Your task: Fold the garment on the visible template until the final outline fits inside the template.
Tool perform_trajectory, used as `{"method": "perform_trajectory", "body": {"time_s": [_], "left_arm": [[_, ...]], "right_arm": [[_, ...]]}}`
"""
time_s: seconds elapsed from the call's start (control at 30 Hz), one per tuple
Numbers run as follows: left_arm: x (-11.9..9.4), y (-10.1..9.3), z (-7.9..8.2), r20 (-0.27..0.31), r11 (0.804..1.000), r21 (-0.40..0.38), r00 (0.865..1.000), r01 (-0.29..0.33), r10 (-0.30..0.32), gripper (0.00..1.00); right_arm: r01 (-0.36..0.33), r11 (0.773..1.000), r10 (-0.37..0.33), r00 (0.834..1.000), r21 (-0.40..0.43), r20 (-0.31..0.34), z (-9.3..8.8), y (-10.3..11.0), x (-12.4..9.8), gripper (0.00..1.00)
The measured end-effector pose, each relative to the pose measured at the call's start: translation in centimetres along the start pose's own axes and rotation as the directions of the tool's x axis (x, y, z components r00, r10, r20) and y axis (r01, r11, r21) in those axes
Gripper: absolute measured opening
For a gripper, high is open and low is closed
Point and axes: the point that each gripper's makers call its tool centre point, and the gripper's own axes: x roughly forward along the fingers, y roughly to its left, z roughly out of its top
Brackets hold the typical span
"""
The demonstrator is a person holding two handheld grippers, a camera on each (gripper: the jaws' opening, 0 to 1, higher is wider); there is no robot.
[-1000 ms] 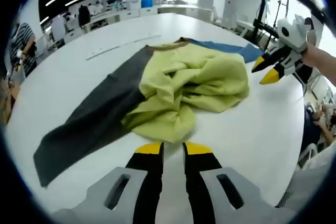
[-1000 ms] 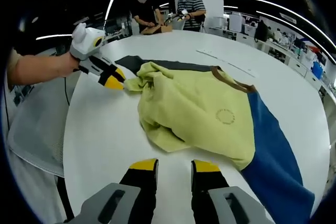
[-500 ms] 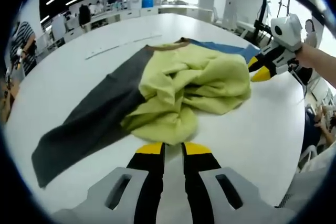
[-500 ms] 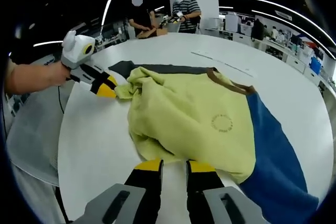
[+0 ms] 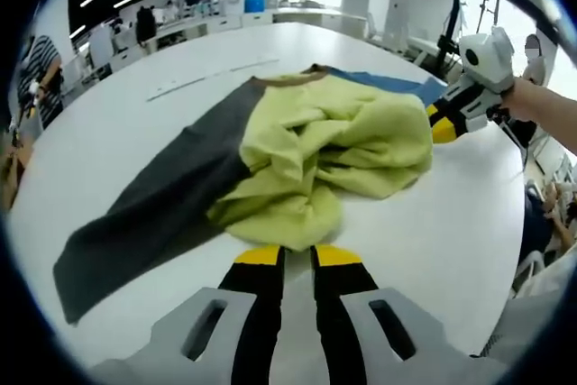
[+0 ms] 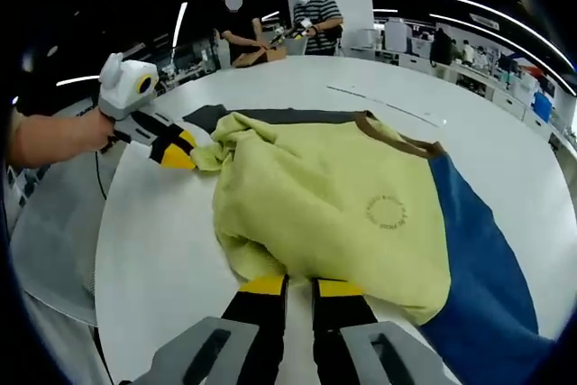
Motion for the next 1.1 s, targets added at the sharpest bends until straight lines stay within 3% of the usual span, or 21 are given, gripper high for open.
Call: {"method": "perform_trajectory", "body": {"time_s": [0.53,1.1], "left_arm": [[0.0,-0.4,0.1,0.0,1.0,0.028,1.0,0.012,-0.012,0.01],[-1.7,0.1,0.4,0.031,0.999,0.033,1.0,-0.002,0.001,0.0]], "right_arm": [[-0.003,1.0,0.003,1.0,-0.012,0.007,0.0,0.1,-0.4,0.0],[0.0,1.0,0.001,0.999,-0.01,0.036,0.5,0.0,-2.2,0.0]]}}
